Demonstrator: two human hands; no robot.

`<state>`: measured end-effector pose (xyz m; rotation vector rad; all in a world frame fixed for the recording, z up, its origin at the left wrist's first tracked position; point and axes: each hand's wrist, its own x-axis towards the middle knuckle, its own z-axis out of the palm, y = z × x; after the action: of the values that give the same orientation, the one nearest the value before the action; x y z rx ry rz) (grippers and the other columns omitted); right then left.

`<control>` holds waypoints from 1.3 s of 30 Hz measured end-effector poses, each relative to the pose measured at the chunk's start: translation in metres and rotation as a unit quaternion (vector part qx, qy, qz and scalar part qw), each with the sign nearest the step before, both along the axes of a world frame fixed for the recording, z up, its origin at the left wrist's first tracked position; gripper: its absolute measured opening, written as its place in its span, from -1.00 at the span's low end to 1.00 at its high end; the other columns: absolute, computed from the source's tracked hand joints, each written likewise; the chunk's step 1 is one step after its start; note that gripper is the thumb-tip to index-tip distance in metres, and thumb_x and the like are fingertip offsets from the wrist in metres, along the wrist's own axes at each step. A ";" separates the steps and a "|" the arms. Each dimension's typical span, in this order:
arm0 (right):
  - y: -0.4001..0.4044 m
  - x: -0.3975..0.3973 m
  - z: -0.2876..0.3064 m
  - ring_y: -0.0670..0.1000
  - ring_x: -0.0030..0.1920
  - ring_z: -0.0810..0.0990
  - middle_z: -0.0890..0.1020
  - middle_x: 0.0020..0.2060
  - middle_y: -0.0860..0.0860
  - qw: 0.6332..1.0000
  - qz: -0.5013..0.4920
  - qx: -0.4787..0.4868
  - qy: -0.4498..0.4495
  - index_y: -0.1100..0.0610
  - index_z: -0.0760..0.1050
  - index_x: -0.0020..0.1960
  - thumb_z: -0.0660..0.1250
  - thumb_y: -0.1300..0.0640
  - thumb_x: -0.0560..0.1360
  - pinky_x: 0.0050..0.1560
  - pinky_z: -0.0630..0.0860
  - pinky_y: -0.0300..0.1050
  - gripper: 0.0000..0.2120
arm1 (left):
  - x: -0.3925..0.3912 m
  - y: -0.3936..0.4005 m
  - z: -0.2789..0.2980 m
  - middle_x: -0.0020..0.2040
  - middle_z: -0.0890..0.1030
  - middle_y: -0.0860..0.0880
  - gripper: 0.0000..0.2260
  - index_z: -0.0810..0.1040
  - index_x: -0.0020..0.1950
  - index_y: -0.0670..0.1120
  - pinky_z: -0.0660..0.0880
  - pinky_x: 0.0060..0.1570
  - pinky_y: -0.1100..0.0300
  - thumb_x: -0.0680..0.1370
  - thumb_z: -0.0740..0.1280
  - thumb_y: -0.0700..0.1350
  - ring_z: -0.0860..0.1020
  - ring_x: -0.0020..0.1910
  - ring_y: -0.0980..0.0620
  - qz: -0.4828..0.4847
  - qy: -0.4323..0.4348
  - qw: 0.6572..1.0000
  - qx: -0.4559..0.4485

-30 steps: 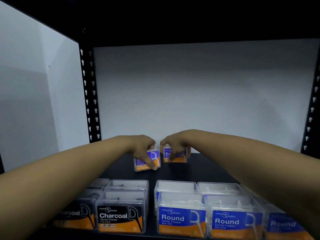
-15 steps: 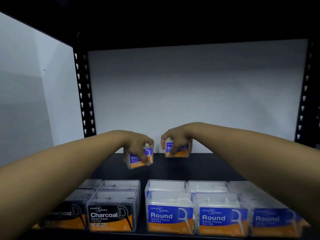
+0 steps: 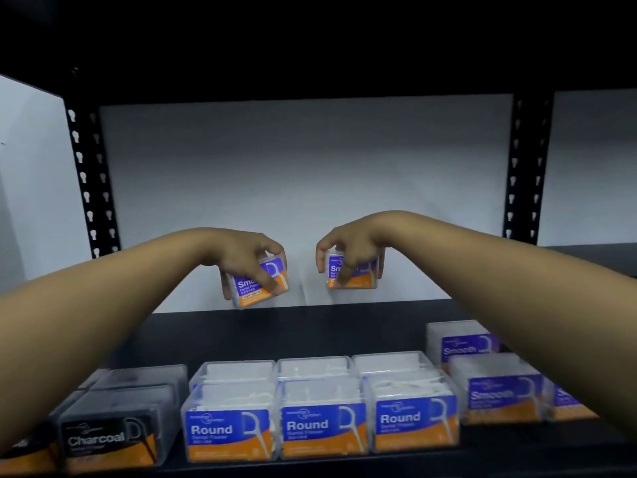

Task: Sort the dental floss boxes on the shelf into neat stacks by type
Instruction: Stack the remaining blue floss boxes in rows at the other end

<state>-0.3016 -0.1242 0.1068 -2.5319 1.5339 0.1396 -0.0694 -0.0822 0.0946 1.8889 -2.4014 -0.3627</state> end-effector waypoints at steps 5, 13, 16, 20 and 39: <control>0.013 -0.045 0.009 0.16 0.13 0.60 0.50 0.07 -0.05 1.000 -0.009 -0.008 0.002 -0.17 0.51 0.22 0.56 0.04 0.48 -0.06 0.73 0.08 -0.62 | -0.041 0.003 0.009 0.08 0.67 -0.03 -0.69 0.61 0.11 0.13 0.70 -0.09 -0.10 0.42 0.57 0.09 0.70 -0.02 -0.09 -0.034 0.014 0.999 -0.011; 0.036 -0.114 0.016 0.15 0.13 0.62 0.53 0.07 -0.03 0.999 -0.027 -0.017 0.024 -0.17 0.50 0.21 0.56 0.04 0.48 0.02 0.71 0.15 -0.62 | -0.115 0.010 0.018 0.07 0.67 -0.02 -0.68 0.61 0.11 0.13 0.69 -0.12 -0.15 0.41 0.58 0.07 0.70 -0.03 -0.11 -0.079 0.022 0.996 -0.020; 0.044 -0.137 0.018 0.15 0.10 0.62 0.54 0.09 0.00 0.999 -0.046 -0.012 0.026 -0.15 0.49 0.22 0.56 0.05 0.48 -0.02 0.72 0.12 -0.61 | -0.144 0.009 0.018 0.10 0.66 0.00 -0.63 0.58 0.14 0.15 0.69 -0.07 -0.12 0.39 0.59 0.09 0.69 0.01 -0.10 -0.089 0.012 0.996 -0.023; 0.050 -0.163 0.019 0.13 0.05 0.63 0.55 0.09 0.02 0.997 -0.076 -0.013 0.025 -0.16 0.49 0.23 0.57 0.04 0.46 -0.03 0.72 0.14 -0.58 | -0.183 0.009 0.021 0.12 0.63 0.03 -0.54 0.53 0.19 0.12 0.69 -0.04 -0.09 0.37 0.61 0.09 0.68 0.01 -0.08 -0.091 0.010 0.995 -0.041; 0.076 -0.263 0.000 0.21 0.01 0.70 0.65 0.00 0.11 0.981 -0.158 -0.029 0.110 0.02 0.50 -0.10 0.57 0.09 0.42 0.04 0.70 0.22 -0.76 | -0.317 0.007 0.004 0.06 0.71 -0.07 -0.64 0.60 0.17 -0.05 0.67 0.01 -0.14 0.45 0.55 0.06 0.71 -0.01 -0.05 -0.153 0.065 0.985 -0.036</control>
<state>-0.5651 -0.0486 0.1072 -2.3389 2.0288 0.3430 -0.3862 -0.0748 0.0988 1.4180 -2.5765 -0.3973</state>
